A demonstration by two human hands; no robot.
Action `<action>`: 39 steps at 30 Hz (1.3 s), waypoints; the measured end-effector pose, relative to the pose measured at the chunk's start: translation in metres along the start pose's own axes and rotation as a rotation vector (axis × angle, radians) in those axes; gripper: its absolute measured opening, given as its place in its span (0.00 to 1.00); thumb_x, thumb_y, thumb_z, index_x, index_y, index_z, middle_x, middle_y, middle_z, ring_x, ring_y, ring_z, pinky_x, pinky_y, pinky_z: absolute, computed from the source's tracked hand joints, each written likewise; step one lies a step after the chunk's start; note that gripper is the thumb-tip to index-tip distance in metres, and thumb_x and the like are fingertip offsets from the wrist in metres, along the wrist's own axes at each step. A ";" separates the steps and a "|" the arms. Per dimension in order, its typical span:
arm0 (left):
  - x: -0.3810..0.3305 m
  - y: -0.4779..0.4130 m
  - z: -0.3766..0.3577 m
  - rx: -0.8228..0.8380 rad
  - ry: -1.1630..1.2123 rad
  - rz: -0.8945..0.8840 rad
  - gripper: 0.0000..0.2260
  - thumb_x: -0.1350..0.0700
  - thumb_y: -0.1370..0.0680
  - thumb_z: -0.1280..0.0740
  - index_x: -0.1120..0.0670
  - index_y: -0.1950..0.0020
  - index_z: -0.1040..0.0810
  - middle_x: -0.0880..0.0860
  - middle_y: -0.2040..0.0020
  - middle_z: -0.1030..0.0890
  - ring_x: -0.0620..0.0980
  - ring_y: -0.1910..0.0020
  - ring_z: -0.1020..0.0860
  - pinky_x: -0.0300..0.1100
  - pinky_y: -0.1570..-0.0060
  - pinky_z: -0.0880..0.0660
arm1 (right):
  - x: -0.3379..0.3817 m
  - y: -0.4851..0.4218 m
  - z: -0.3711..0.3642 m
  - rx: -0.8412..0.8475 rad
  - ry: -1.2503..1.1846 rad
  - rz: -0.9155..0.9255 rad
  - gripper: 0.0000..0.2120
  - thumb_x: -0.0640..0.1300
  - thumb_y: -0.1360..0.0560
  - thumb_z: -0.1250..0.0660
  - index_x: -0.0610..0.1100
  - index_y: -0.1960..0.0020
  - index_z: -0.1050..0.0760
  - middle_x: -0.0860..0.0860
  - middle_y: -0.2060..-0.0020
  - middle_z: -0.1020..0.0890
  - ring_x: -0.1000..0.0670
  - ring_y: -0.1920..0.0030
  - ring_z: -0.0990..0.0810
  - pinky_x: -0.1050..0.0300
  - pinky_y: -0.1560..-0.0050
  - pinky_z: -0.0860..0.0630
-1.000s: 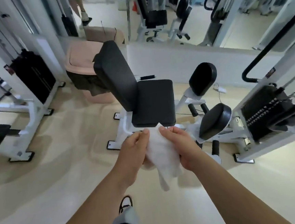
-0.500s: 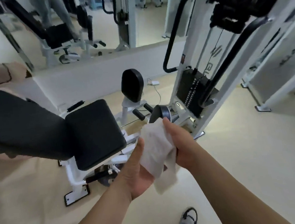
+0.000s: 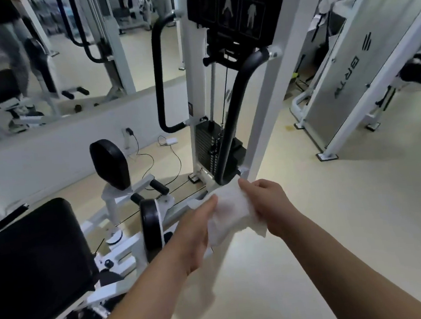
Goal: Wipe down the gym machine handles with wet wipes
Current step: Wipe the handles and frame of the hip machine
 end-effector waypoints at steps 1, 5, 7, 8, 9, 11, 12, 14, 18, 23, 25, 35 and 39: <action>-0.007 -0.008 -0.010 -0.007 -0.017 -0.017 0.16 0.46 0.18 0.32 0.56 0.37 0.17 0.54 0.44 0.13 0.54 0.43 0.15 0.55 0.33 0.24 | 0.005 -0.014 0.007 -0.003 0.017 0.020 0.19 0.60 0.27 0.26 0.46 0.62 0.25 0.46 0.64 0.24 0.46 0.63 0.26 0.53 0.61 0.29; -0.042 -0.050 -0.039 -0.062 0.023 -0.067 0.11 0.51 0.16 0.33 0.56 0.39 0.17 0.54 0.46 0.13 0.53 0.44 0.15 0.54 0.36 0.22 | 0.031 -0.072 0.019 -0.009 0.049 0.087 0.19 0.63 0.27 0.32 0.47 0.59 0.26 0.46 0.64 0.30 0.47 0.64 0.32 0.52 0.62 0.34; -0.062 -0.076 -0.047 -0.079 0.030 -0.081 0.13 0.51 0.14 0.38 0.55 0.36 0.19 0.55 0.44 0.13 0.54 0.42 0.15 0.54 0.40 0.20 | 0.046 -0.101 0.017 -0.034 0.071 0.141 0.15 0.57 0.22 0.36 0.47 0.58 0.29 0.46 0.64 0.32 0.47 0.64 0.35 0.52 0.62 0.37; -0.073 -0.089 -0.050 -0.077 0.022 -0.086 0.13 0.51 0.14 0.40 0.55 0.35 0.20 0.55 0.43 0.13 0.54 0.43 0.15 0.53 0.45 0.19 | 0.055 -0.115 0.017 -0.047 0.091 0.176 0.15 0.55 0.21 0.37 0.45 0.59 0.30 0.45 0.65 0.31 0.47 0.64 0.34 0.52 0.62 0.36; -0.083 -0.103 -0.053 -0.077 -0.008 -0.093 0.14 0.51 0.14 0.40 0.55 0.35 0.20 0.55 0.43 0.13 0.54 0.43 0.15 0.50 0.49 0.19 | 0.065 -0.127 0.016 -0.062 0.122 0.214 0.15 0.53 0.20 0.37 0.43 0.59 0.31 0.46 0.65 0.29 0.47 0.64 0.32 0.53 0.62 0.33; -0.107 -0.128 -0.061 -0.089 -0.052 -0.117 0.15 0.50 0.14 0.39 0.56 0.34 0.21 0.54 0.43 0.13 0.54 0.43 0.16 0.47 0.51 0.21 | 0.095 -0.147 0.017 -0.104 0.185 0.307 0.13 0.53 0.19 0.37 0.43 0.55 0.28 0.51 0.62 0.23 0.49 0.63 0.26 0.55 0.61 0.29; -0.121 -0.138 -0.068 -0.124 -0.056 -0.142 0.14 0.49 0.15 0.38 0.56 0.35 0.21 0.54 0.44 0.14 0.54 0.43 0.16 0.48 0.49 0.21 | 0.113 -0.155 0.019 -0.123 0.204 0.355 0.11 0.53 0.18 0.37 0.46 0.53 0.26 0.52 0.60 0.22 0.51 0.61 0.24 0.56 0.60 0.29; -0.145 -0.161 -0.075 -0.220 -0.012 -0.215 0.14 0.48 0.16 0.38 0.54 0.36 0.22 0.54 0.43 0.15 0.54 0.44 0.18 0.50 0.42 0.21 | 0.141 -0.170 0.025 -0.163 0.206 0.445 0.10 0.54 0.17 0.38 0.48 0.50 0.25 0.52 0.58 0.20 0.54 0.59 0.23 0.57 0.60 0.29; -0.200 -0.199 -0.093 -0.344 -0.097 -0.369 0.22 0.41 0.18 0.40 0.54 0.31 0.27 0.49 0.43 0.20 0.47 0.46 0.21 0.46 0.41 0.27 | 0.186 -0.199 0.049 -0.277 0.143 0.601 0.08 0.52 0.16 0.39 0.50 0.48 0.25 0.51 0.57 0.20 0.55 0.58 0.22 0.64 0.60 0.28; -0.256 -0.205 -0.150 -0.291 -0.343 -0.534 0.13 0.45 0.14 0.45 0.46 0.57 0.32 0.44 0.61 0.30 0.44 0.61 0.30 0.38 0.62 0.35 | 0.229 -0.254 0.079 -0.381 0.498 0.864 0.11 0.40 0.21 0.39 0.49 0.40 0.25 0.48 0.45 0.24 0.48 0.44 0.25 0.53 0.46 0.24; -0.272 -0.210 -0.175 -0.308 -0.486 -0.669 0.16 0.45 0.14 0.47 0.48 0.60 0.34 0.47 0.61 0.29 0.46 0.60 0.29 0.38 0.61 0.34 | 0.243 -0.271 0.092 -0.456 0.833 1.055 0.23 0.37 0.29 0.41 0.44 0.35 0.24 0.43 0.38 0.26 0.40 0.38 0.29 0.45 0.38 0.26; -0.260 -0.257 -0.242 -0.589 -1.630 -1.012 0.20 0.50 0.21 0.37 0.51 0.29 0.31 0.51 0.47 0.26 0.54 0.50 0.25 0.47 0.59 0.33 | 0.236 -0.344 0.124 -0.544 1.260 1.624 0.21 0.48 0.21 0.35 0.39 0.31 0.23 0.43 0.22 0.32 0.40 0.19 0.43 0.26 0.25 0.43; -0.258 -0.262 -0.238 -0.599 -1.631 -1.182 0.26 0.43 0.21 0.37 0.55 0.27 0.29 0.53 0.50 0.25 0.56 0.53 0.24 0.48 0.60 0.28 | 0.235 -0.358 0.114 -0.568 1.076 1.667 0.23 0.44 0.23 0.37 0.37 0.30 0.25 0.39 0.23 0.31 0.41 0.18 0.45 0.24 0.26 0.44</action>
Point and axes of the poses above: each hand's wrist, its own y-axis away from the middle knuckle, its own z-axis out of the back of the hand, x = y × z, the point moved 1 cm from there along -y, towards the middle knuckle
